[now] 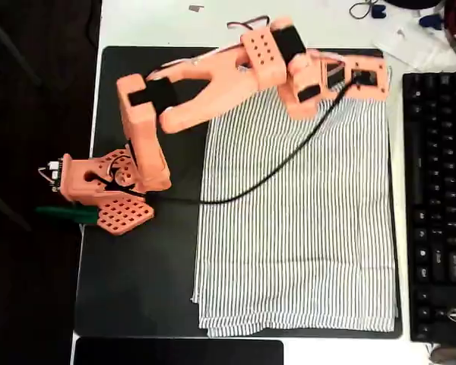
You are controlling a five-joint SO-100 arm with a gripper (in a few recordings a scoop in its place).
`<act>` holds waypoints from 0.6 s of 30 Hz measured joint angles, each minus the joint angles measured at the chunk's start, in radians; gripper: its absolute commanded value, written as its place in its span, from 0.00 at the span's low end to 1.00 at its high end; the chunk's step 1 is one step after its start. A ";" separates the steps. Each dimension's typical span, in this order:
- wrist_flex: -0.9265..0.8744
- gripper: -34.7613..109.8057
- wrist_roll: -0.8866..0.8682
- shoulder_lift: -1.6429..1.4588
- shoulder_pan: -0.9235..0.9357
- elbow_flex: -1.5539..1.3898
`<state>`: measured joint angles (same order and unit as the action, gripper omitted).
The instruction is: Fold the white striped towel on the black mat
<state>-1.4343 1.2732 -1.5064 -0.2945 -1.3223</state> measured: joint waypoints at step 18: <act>0.000 0.24 0.336 -0.143 0.514 -0.129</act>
<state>-1.4343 1.6091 -1.6490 0.2194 -1.4511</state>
